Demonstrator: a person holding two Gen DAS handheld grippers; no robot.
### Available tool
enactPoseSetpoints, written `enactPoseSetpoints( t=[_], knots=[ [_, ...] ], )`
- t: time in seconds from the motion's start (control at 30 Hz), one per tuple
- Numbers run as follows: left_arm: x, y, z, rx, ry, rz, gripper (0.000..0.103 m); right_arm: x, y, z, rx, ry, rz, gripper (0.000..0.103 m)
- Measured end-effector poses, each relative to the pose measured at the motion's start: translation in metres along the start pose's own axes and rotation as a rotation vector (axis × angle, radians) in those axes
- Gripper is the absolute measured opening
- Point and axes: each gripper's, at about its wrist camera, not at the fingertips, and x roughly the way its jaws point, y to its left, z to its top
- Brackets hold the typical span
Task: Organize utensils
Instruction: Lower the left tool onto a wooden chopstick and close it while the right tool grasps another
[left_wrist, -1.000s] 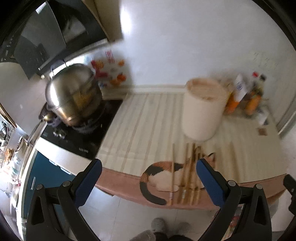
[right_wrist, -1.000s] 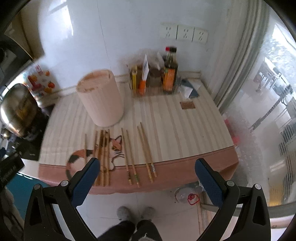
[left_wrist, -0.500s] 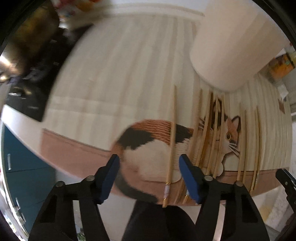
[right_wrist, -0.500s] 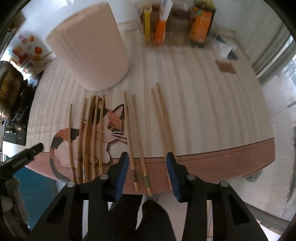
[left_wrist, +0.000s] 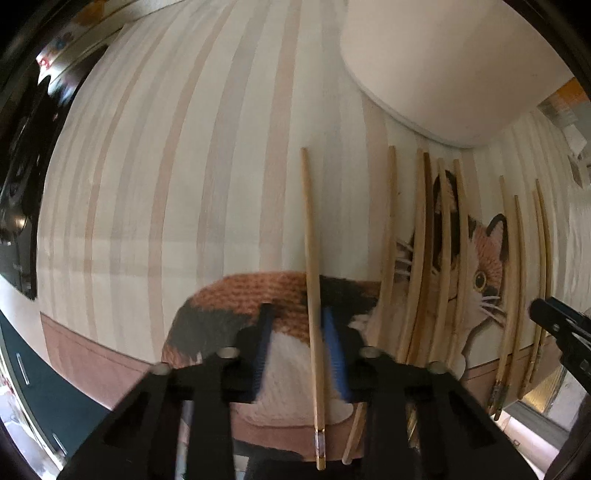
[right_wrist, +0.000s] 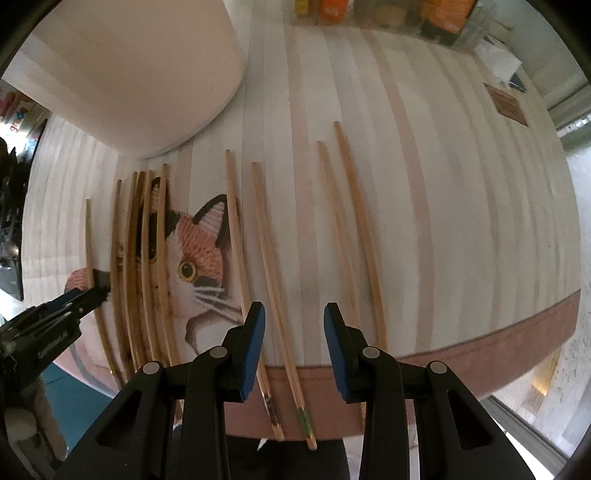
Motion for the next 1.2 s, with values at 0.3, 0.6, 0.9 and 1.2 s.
enactPoseSetpoints(
  t=[0.3, 0.6, 0.9, 1.2],
  knots=[
    [-0.007, 0.005, 0.010, 0.004, 0.007, -0.015, 0.004, 0.023, 0.012, 0.002, -0.028, 0.039, -0.066, 0.011],
    [-0.006, 0.014, 0.037, 0.004, 0.014, -0.010, 0.005, 0.030, 0.005, -0.012, 0.026, 0.080, -0.071, 0.007],
    [0.003, 0.011, 0.037, 0.048, 0.013, -0.008, 0.005, 0.030, 0.010, -0.007, 0.031, 0.099, -0.106, 0.008],
    [-0.006, 0.002, 0.043, 0.080, -0.054, 0.041, 0.004, 0.033, 0.033, 0.002, 0.047, 0.085, -0.163, 0.007]
  ],
)
